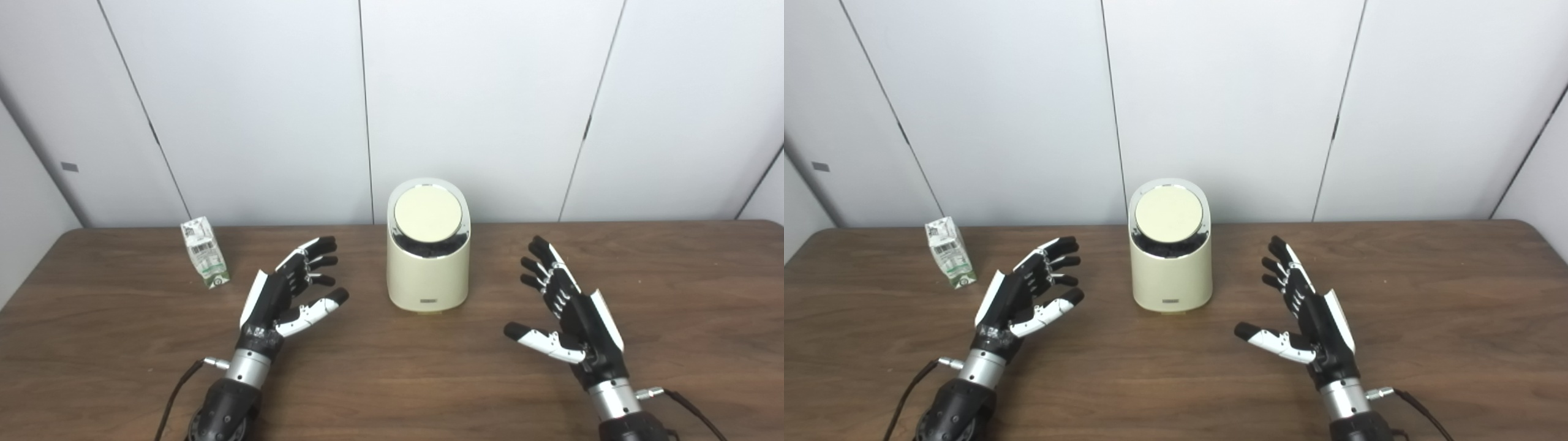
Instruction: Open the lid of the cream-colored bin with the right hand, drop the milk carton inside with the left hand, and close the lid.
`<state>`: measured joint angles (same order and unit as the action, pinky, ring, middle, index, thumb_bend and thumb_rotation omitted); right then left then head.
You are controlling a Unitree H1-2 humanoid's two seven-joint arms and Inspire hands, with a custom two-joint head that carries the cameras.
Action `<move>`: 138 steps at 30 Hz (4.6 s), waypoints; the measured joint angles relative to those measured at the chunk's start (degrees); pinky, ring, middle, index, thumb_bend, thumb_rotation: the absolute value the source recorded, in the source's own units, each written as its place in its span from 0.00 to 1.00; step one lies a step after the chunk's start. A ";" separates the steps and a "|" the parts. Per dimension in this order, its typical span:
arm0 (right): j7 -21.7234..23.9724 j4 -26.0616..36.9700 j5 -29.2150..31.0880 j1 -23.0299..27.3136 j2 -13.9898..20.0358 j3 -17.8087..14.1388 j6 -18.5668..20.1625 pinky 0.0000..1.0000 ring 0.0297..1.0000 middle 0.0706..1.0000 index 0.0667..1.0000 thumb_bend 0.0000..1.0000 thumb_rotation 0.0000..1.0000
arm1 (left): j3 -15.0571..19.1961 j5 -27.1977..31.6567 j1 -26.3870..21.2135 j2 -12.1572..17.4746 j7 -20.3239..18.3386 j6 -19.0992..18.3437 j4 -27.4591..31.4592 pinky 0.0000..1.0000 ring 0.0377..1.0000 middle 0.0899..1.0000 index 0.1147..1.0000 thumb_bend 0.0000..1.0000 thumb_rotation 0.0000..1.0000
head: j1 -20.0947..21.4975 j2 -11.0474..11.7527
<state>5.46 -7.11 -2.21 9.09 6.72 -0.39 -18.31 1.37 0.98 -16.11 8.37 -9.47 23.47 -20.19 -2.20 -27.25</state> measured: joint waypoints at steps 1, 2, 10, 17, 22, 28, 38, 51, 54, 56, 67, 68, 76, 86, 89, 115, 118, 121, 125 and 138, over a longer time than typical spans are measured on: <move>0.01 0.00 0.03 -0.01 0.00 0.03 0.00 0.87 0.91 0.96 0.96 0.78 0.39 | 0.00 -0.06 0.04 0.00 0.00 -0.07 0.05 0.66 0.79 0.83 0.84 0.73 0.33 | 0.00 0.00; 0.02 0.00 0.03 -0.01 0.00 0.05 0.00 0.87 0.91 0.96 0.96 0.78 0.39 | 0.00 -0.09 0.04 0.00 0.00 -0.07 0.05 0.66 0.79 0.83 0.85 0.72 0.32 | -0.09 0.09; 0.39 -0.06 0.28 -0.02 0.06 0.40 -0.01 0.86 0.91 0.96 0.96 0.77 0.37 | -0.18 -0.16 0.04 0.09 -0.16 -0.05 -0.07 0.66 0.78 0.83 0.83 0.72 0.33 | -0.18 0.62; 1.35 0.56 0.03 -0.20 0.33 1.29 0.96 0.84 0.90 0.96 0.95 0.80 0.37 | -0.47 0.04 -0.22 0.20 -0.64 0.02 -0.69 0.65 0.76 0.82 0.82 0.69 0.29 | 0.70 2.90; 1.25 2.88 -2.35 -0.58 0.35 1.72 5.11 0.85 0.92 0.96 0.96 0.81 0.38 | -0.44 0.11 -0.69 0.21 -0.64 0.26 -1.66 0.66 0.77 0.82 0.81 0.68 0.26 | 0.70 4.91; -1.00 5.87 -6.47 3.43 0.25 1.30 11.33 0.84 0.93 0.95 0.97 0.81 0.44 | -0.43 0.22 -0.86 0.35 -0.68 0.82 -2.20 0.66 0.76 0.81 0.81 0.67 0.23 | 0.97 5.71; -2.61 5.92 -9.64 13.27 -0.10 1.70 20.82 0.83 0.93 0.95 0.98 0.81 0.38 | -0.48 -0.11 -0.91 0.30 -0.25 2.09 -2.29 0.66 0.77 0.82 0.81 0.66 0.23 | 0.70 5.36; -2.73 4.81 -13.15 16.45 0.20 3.64 27.60 0.79 0.92 0.94 0.98 0.80 0.42 | -0.53 -0.11 -0.88 0.33 -0.26 2.12 -2.22 0.66 0.77 0.82 0.81 0.66 0.23 | 0.53 4.75; -3.07 4.07 -14.93 18.22 0.37 4.48 28.98 0.74 0.90 0.95 0.97 0.82 0.43 | -0.52 -0.10 -0.89 0.32 -0.24 2.12 -2.23 0.66 0.77 0.82 0.80 0.66 0.22 | 0.79 4.75; -3.22 2.61 -16.12 19.64 0.39 5.04 29.32 0.74 0.90 0.95 0.97 0.84 0.43 | -0.53 -0.09 -0.92 0.31 -0.25 2.12 -2.29 0.66 0.77 0.82 0.80 0.65 0.20 | 0.79 4.75; -3.40 -2.98 -18.68 23.08 0.50 6.14 30.49 0.83 0.96 1.00 0.98 0.85 0.41 | -0.70 0.15 -1.31 0.13 -0.37 2.11 -2.88 0.66 0.77 0.82 0.81 0.67 0.21 | 0.53 4.22; -3.40 -3.23 -19.11 23.47 0.55 6.41 30.99 0.83 0.96 1.00 0.98 0.85 0.41 | -0.69 0.32 -1.36 0.11 -0.52 2.12 -2.98 0.66 0.77 0.82 0.81 0.67 0.21 | 0.53 4.22; -3.44 -3.45 -21.62 25.74 0.67 8.02 32.47 0.83 0.96 0.99 0.97 0.84 0.41 | -0.74 0.04 -1.53 -0.03 -0.39 2.10 -3.17 0.66 0.77 0.82 0.81 0.67 0.22 | 0.35 4.04; -3.45 -4.94 -22.85 26.94 0.66 8.90 33.71 0.81 0.95 0.99 0.97 0.86 0.42 | -0.93 -0.30 -1.56 -0.05 -0.27 1.69 -3.17 0.67 0.77 0.82 0.81 0.68 0.23 | 0.00 3.78; -3.54 -5.44 -23.70 27.97 0.67 9.34 33.88 0.80 0.93 0.97 0.96 0.87 0.44 | -0.97 -0.30 -1.58 -0.08 -0.26 1.69 -3.17 0.67 0.77 0.82 0.81 0.68 0.25 | 0.00 3.78; -6.68 -7.34 -37.08 32.56 2.15 17.63 38.10 0.71 0.87 0.94 0.94 0.90 0.26 | -1.25 -0.66 -1.18 -0.11 -0.28 0.23 -1.96 0.67 0.77 0.82 0.82 0.67 0.25 | -0.88 1.85; -7.25 -6.87 -39.52 32.97 2.38 19.27 38.75 0.74 0.88 0.95 0.94 0.89 0.22 | -1.26 -0.66 -0.97 -0.10 -0.29 0.14 -1.65 0.68 0.78 0.82 0.82 0.67 0.24 | -0.88 1.76; -7.18 -5.92 -42.28 33.75 2.66 21.33 39.79 0.71 0.87 0.95 0.92 0.90 0.19 | -1.29 -0.74 -0.82 -0.10 -0.28 -0.08 -1.47 0.68 0.78 0.82 0.82 0.68 0.24 | -0.88 1.32; -6.60 -5.83 -44.90 34.76 3.85 23.58 40.25 0.74 0.89 0.97 0.92 0.90 0.18 | -1.57 -0.75 -0.73 -0.15 -0.33 -0.23 -1.29 0.67 0.78 0.82 0.82 0.67 0.23 | -0.88 1.32; 0.65 -4.49 -34.77 33.30 3.34 16.30 41.86 0.70 0.88 0.93 0.90 0.87 0.24 | -1.89 -0.75 -0.57 -0.29 -0.38 -0.69 -0.75 0.66 0.77 0.82 0.82 0.67 0.23 | -0.53 0.79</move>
<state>6.11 -11.61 -36.98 42.39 10.05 15.91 23.55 -0.53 0.23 -16.69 8.08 -9.85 22.77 -20.94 -2.73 -26.46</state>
